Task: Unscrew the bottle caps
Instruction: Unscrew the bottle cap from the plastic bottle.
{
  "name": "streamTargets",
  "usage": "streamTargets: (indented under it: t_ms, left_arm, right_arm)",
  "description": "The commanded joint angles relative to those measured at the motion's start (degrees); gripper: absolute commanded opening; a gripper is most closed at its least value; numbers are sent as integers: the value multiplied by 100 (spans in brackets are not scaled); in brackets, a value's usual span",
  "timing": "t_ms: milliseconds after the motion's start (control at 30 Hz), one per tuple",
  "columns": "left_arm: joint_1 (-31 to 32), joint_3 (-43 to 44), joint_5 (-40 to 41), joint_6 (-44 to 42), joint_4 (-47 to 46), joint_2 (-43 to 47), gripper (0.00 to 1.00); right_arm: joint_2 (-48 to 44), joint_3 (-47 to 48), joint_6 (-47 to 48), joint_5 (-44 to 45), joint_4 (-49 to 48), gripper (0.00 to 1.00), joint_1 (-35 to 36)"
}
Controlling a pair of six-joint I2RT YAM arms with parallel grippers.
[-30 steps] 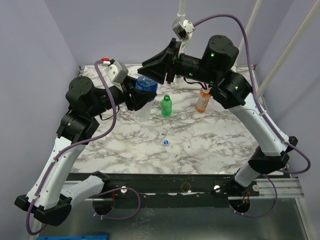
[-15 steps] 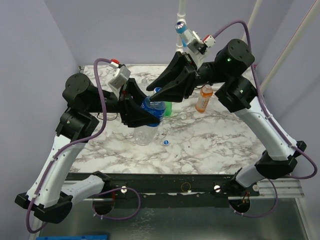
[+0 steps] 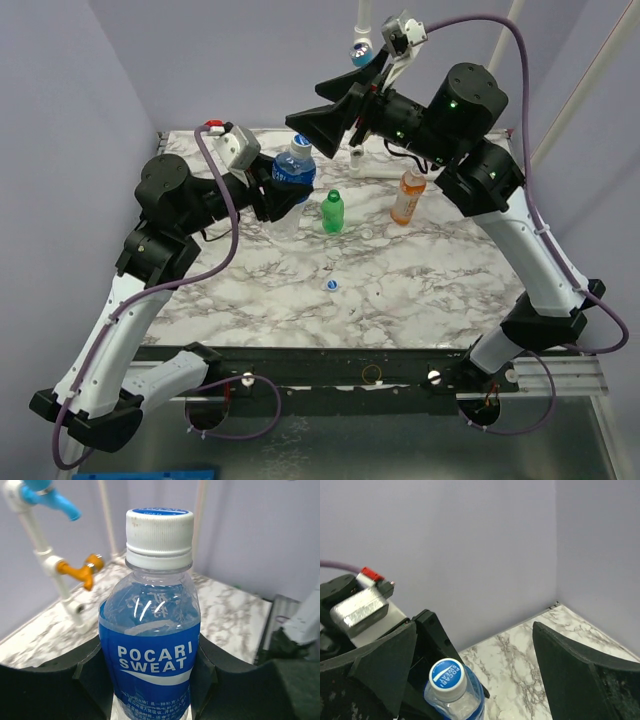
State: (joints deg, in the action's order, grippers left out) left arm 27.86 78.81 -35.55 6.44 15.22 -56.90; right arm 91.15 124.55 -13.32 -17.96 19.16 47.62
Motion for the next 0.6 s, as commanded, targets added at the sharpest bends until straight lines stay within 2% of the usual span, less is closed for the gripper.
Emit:
streamTargets:
  t_ms: [0, 167, 400, 567]
  left_arm:
    - [35, -100, 1484, -846, 159, -24, 0]
    - [71, -38, 1901, -883, 218, -143, 0]
    - [120, -17, 2021, -879, 224, -209, 0]
    - [123, -17, 2149, -899, 218, -242, 0]
  right_arm:
    - [325, 389, -152, 800, 670, 100, 2]
    - [589, 542, -216, 836, 794, 99, 20]
    - [679, 350, -351, 711, 493, 80, 53]
    - [750, 350, -406, 509, 468, 78, 72]
